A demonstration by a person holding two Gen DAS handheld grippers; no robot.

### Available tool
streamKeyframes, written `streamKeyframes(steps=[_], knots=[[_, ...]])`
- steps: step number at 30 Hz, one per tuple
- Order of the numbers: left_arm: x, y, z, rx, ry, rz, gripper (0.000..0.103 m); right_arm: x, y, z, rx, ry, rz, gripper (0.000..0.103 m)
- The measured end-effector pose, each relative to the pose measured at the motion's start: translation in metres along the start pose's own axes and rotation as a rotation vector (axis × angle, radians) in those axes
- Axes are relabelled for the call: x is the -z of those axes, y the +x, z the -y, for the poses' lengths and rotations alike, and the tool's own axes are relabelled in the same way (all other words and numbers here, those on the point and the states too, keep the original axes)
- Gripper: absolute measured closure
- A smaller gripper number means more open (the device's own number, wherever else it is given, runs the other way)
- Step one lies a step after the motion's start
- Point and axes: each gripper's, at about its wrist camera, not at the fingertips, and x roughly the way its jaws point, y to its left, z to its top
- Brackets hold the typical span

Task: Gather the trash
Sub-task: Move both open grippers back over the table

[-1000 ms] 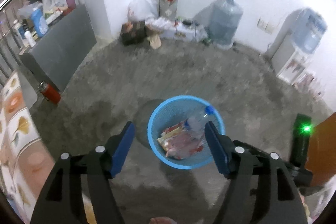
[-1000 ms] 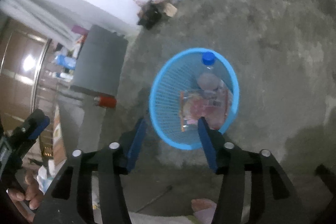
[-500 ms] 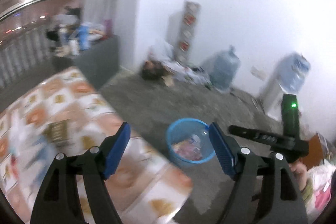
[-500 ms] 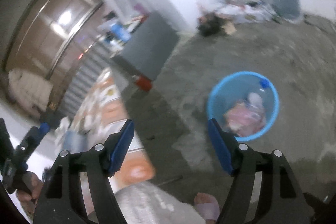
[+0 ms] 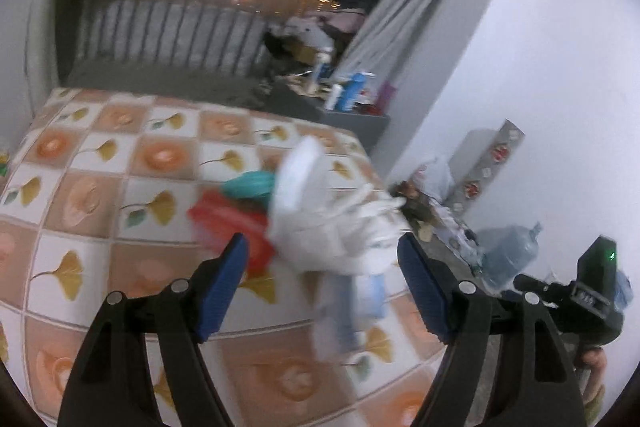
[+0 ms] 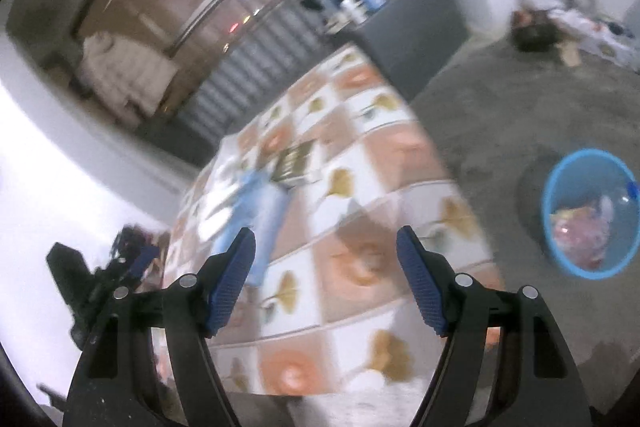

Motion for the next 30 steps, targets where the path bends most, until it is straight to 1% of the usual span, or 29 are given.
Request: streamKeyframes(steps=[3, 6, 9, 12, 15, 17, 18, 19, 20, 21, 22, 25, 30], knots=[[0.006, 0.007, -0.014, 0.014, -0.033, -0.017, 0.028, -0.005, 0.023, -0.027, -0.024, -0.035, -0.047, 0.033], [0.012, 0.011, -0.022, 0.030, -0.038, -0.027, 0.028, -0.013, 0.042, -0.054, -0.033, -0.071, -0.060, 0.033], [0.014, 0.017, -0.029, 0.064, -0.045, -0.028, 0.032, -0.026, 0.065, -0.076, -0.034, -0.101, -0.071, 0.033], [0.016, 0.024, -0.034, 0.095, -0.062, -0.031, 0.039, -0.039, 0.087, -0.094, -0.005, -0.146, -0.085, 0.034], [0.018, 0.030, -0.041, 0.122, -0.084, -0.043, 0.046, -0.050, 0.115, -0.108, 0.036, -0.184, -0.111, 0.040], [0.018, 0.034, -0.044, 0.134, -0.095, -0.048, 0.051, -0.053, 0.134, -0.112, 0.077, -0.194, -0.133, 0.048], [0.019, 0.035, -0.046, 0.142, -0.102, -0.050, 0.054, -0.052, 0.139, -0.111, 0.085, -0.197, -0.144, 0.059], [0.020, 0.036, -0.048, 0.149, -0.107, -0.052, 0.056, -0.051, 0.140, -0.111, 0.089, -0.195, -0.154, 0.075], [0.020, 0.035, -0.049, 0.150, -0.110, -0.053, 0.057, -0.051, 0.143, -0.110, 0.091, -0.182, -0.159, 0.087], [0.020, 0.036, -0.050, 0.151, -0.114, -0.053, 0.058, -0.051, 0.142, -0.111, 0.087, -0.179, -0.155, 0.092], [0.021, 0.036, -0.051, 0.152, -0.117, -0.052, 0.060, -0.051, 0.141, -0.112, 0.074, -0.179, -0.146, 0.099], [0.022, 0.035, -0.054, 0.153, -0.124, -0.049, 0.063, -0.051, 0.130, -0.124, 0.045, -0.206, -0.106, 0.100], [0.023, 0.033, -0.056, 0.151, -0.127, -0.046, 0.064, -0.052, 0.103, -0.150, -0.033, -0.265, -0.033, 0.100]])
